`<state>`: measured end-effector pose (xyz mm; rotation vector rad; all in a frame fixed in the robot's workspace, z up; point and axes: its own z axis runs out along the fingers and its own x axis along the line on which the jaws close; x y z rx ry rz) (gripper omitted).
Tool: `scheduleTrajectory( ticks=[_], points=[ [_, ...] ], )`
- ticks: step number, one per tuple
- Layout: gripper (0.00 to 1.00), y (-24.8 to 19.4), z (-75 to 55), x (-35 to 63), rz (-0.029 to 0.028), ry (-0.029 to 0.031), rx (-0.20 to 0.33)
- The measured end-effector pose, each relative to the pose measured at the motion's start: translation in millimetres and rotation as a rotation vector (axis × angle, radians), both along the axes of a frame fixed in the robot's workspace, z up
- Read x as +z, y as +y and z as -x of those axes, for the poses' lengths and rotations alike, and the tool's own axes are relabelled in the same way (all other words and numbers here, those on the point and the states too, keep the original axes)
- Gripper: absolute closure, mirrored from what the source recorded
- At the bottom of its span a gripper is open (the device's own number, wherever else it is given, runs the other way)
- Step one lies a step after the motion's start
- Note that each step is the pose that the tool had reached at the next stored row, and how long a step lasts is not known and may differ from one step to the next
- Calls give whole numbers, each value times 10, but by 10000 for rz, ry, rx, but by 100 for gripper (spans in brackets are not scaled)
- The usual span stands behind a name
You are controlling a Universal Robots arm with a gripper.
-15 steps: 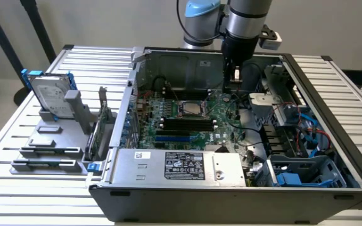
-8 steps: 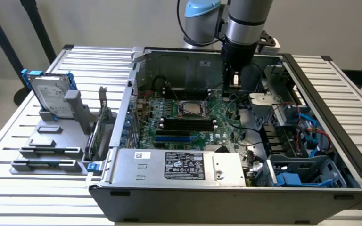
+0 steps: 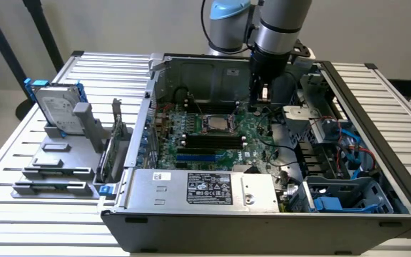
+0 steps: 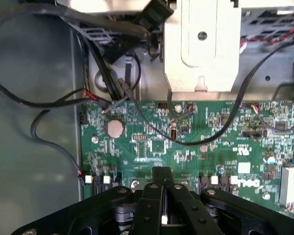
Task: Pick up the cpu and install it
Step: 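Close the cpu cover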
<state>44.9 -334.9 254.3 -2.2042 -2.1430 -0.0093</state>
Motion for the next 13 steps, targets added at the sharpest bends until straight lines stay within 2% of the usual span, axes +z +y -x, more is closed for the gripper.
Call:
scheduleTrajectory(
  ticks=[2,4,6,11,13],
  points=[
    [89,0,8,0,-2,235,-8],
    [89,-3,20,0,-2,426,-9],
    [89,-8,34,-1,-3,550,-9],
    [89,-18,101,0,0,768,-10],
    [89,-18,140,-2,3,889,-10]
  ],
)
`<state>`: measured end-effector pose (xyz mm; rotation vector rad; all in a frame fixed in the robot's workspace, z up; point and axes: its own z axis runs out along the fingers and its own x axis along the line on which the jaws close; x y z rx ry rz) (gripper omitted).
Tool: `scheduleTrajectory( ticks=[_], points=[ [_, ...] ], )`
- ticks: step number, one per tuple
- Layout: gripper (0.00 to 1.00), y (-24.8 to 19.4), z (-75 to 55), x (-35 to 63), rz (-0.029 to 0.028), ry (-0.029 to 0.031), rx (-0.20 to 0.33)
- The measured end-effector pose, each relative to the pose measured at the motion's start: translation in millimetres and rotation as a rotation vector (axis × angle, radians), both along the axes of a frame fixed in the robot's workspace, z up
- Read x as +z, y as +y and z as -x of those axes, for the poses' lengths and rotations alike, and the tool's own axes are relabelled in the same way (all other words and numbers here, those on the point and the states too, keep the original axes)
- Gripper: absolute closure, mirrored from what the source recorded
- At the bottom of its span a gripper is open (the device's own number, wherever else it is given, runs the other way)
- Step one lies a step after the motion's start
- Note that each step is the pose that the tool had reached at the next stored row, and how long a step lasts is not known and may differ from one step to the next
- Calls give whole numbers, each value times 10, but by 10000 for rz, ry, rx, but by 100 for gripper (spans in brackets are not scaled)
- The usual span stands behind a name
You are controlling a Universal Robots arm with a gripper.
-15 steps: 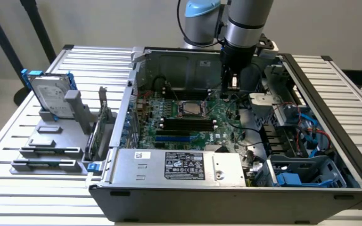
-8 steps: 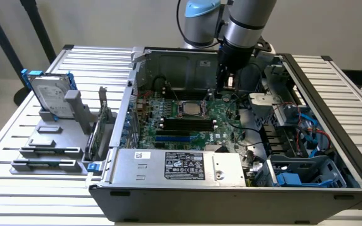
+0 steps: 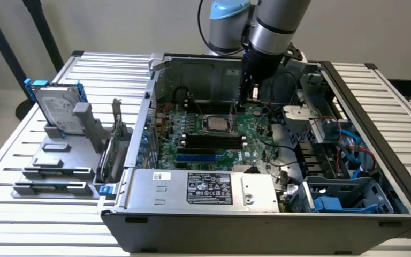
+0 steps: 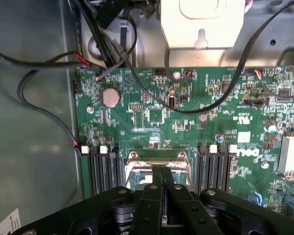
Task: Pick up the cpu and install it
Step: 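Close the cpu cover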
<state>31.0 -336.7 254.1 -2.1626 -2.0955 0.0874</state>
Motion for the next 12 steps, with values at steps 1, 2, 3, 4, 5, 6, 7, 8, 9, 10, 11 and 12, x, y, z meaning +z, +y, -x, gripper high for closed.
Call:
scheduleTrajectory(
  ticks=[1,2,3,4,5,6,7,8,9,10,11,12],
  points=[
    [89,0,22,-2,1,72,0],
    [89,0,45,-6,2,159,1],
    [89,0,68,-9,8,240,1],
    [89,0,91,-13,14,316,0],
    [89,0,113,-16,21,389,0],
    [89,0,135,-20,26,464,1],
    [89,0,157,-24,33,538,0],
    [89,0,179,-27,41,614,0],
    [89,0,197,-30,52,683,1],
    [89,0,215,-34,61,751,1],
    [89,0,234,-37,67,820,2],
    [89,0,253,-40,75,893,2]
  ],
)
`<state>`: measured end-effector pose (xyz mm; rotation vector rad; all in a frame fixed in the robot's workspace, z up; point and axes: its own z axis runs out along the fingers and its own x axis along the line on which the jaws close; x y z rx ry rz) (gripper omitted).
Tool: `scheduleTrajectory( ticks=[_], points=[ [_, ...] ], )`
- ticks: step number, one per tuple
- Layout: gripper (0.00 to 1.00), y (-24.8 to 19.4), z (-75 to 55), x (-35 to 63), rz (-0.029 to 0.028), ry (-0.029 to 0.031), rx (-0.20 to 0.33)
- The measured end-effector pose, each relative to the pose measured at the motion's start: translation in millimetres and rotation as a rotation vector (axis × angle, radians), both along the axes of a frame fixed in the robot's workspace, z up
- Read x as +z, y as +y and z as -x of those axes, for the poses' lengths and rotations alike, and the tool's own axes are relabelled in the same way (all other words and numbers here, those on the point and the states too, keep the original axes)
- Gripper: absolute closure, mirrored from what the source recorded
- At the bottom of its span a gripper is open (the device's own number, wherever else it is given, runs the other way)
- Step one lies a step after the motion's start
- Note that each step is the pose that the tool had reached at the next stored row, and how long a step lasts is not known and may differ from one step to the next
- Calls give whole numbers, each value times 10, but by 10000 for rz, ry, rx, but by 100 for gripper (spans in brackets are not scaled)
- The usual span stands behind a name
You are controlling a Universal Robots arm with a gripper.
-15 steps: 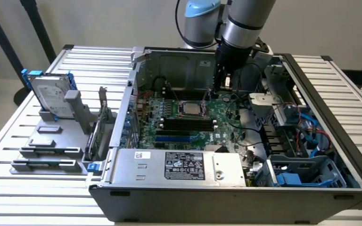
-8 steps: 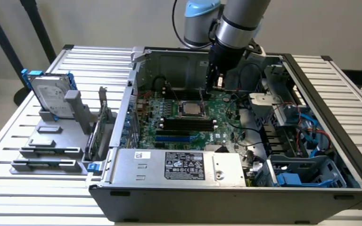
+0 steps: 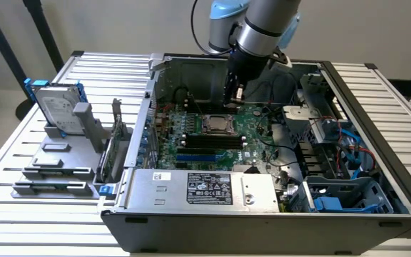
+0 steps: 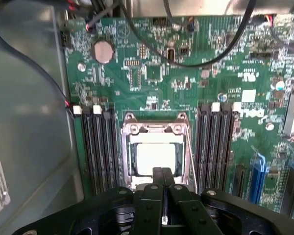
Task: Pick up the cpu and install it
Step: 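Close the cpu cover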
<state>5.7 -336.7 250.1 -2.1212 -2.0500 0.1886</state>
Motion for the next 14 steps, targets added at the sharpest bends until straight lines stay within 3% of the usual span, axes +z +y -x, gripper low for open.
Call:
scheduleTrajectory(
  ticks=[11,12,14],
  points=[
    [89,0,222,-36,58,800,1],
    [89,0,247,-37,58,859,2],
    [89,0,310,-37,59,891,2]
  ],
)
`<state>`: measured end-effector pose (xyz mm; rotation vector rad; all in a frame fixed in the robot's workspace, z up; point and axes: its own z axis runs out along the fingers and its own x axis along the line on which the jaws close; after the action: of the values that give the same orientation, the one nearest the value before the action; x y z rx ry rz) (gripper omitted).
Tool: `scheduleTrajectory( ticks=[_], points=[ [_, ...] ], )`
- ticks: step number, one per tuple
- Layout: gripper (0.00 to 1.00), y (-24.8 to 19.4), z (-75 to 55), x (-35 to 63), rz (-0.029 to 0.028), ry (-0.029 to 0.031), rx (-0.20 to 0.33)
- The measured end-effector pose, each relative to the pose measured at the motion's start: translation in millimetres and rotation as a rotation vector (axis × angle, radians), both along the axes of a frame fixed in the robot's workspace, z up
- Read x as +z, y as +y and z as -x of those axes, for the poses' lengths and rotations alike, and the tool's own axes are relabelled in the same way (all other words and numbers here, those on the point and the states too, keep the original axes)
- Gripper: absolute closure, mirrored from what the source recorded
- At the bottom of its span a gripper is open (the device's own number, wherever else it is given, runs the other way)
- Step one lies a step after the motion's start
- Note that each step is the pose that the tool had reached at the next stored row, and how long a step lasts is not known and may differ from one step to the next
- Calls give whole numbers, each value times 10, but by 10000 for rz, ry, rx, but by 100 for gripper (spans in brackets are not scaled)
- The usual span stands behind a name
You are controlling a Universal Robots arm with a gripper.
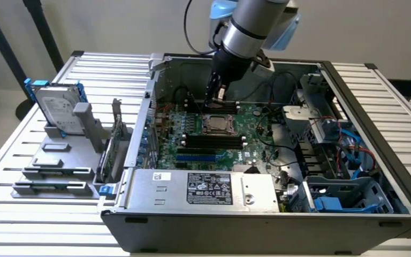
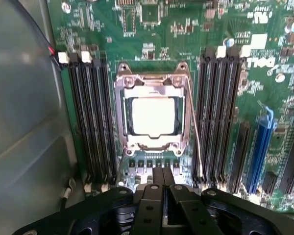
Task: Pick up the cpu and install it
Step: 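Close the cpu cover, then install the first cpu locking lever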
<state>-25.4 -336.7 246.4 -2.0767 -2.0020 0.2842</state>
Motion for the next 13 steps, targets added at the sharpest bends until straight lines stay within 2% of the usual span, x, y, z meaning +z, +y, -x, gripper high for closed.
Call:
scheduleTrajectory(
  ticks=[3,13],
  points=[
    [89,0,68,1,3,8,0],
    [89,0,68,0,0,6,0]
  ],
)
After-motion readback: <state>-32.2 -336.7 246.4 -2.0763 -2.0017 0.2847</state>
